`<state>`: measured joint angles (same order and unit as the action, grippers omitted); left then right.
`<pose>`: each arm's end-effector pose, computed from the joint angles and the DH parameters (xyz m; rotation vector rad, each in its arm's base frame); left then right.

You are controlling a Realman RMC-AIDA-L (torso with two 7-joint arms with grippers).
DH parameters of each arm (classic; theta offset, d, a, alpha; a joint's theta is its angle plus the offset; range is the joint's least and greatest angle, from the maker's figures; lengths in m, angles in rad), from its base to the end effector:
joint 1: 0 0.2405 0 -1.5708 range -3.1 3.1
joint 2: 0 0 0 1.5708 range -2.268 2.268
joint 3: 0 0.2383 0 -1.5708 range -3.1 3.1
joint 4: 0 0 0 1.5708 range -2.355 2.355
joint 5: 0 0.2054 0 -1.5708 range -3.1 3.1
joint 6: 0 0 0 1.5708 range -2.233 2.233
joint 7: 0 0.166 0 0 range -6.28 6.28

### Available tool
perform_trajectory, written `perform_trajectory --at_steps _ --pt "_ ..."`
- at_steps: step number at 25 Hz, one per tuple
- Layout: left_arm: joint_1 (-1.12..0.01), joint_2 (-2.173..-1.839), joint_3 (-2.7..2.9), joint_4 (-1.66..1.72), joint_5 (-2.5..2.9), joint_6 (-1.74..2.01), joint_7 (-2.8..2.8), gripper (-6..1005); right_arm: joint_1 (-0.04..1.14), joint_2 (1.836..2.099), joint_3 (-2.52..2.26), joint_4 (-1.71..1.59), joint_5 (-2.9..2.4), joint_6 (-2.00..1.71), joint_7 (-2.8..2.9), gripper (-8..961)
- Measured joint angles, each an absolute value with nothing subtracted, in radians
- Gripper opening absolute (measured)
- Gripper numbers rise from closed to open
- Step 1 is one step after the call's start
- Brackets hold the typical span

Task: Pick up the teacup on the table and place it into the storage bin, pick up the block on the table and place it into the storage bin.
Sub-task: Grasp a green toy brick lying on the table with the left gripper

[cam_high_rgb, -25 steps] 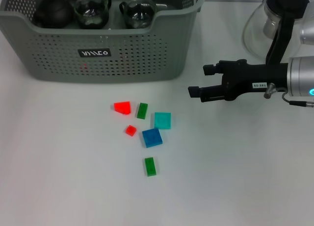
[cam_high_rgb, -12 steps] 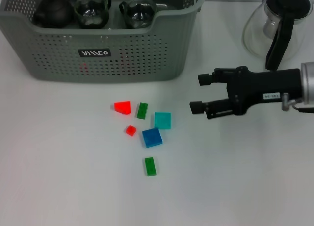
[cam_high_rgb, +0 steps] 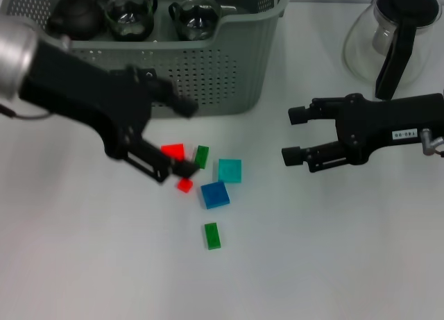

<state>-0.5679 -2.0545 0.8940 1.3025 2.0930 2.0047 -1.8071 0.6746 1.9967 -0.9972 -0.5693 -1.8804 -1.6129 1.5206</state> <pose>-0.1556 0.2988 0.0506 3.0889 0.2951 0.2652 0.1888 0.3301 -0.0273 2.9949 -0.5794 -0.6253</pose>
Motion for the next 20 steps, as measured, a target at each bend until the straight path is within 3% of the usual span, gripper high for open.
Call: perform_trajectory --at_steps 11,20 --pt "-0.595 -2.166 1.174 1.332 2.384 1.845 -1.82 951 0.711 2.009 -1.012 -0.569 -1.881 -1.569 1.513 936" --pt "-0.611 -2.17 1.379 1.298 2.451 1.723 -1.926 952 0.722 2.017 -1.015 -0.569 -1.881 -1.538 1.512 933"
